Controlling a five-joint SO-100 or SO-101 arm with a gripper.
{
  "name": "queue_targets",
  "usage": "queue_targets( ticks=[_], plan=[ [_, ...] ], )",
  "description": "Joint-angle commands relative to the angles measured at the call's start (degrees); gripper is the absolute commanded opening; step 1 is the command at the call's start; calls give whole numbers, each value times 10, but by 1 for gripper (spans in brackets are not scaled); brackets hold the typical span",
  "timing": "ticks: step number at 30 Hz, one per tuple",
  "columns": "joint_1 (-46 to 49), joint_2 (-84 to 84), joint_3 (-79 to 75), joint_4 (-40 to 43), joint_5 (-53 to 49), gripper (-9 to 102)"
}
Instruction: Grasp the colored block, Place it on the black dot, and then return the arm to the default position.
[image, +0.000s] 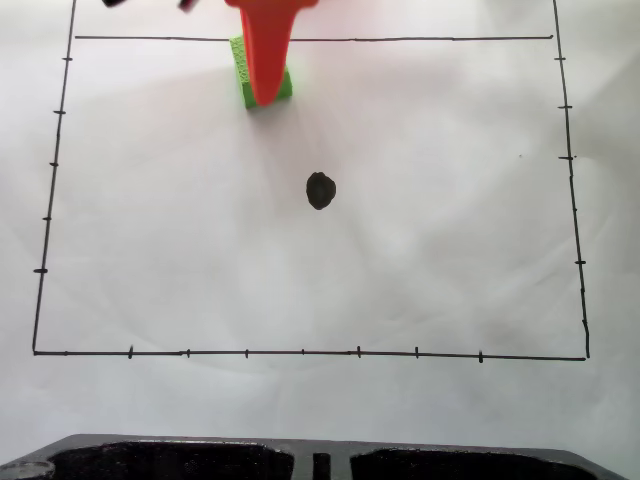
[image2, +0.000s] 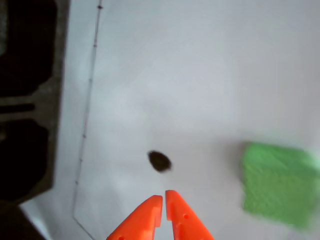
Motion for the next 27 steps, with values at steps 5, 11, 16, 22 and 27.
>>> queue_targets(
  ticks=[5, 11, 16, 22, 27],
  plan=[
    [53, -67, -87, 91, -30, 0],
    [98, -71, -89, 136, -62, 0],
    [108, -85, -83, 141, -81, 0],
    [117, -96, -82, 147, -114, 3],
    [127, -105, -79, 153, -134, 8]
  ],
)
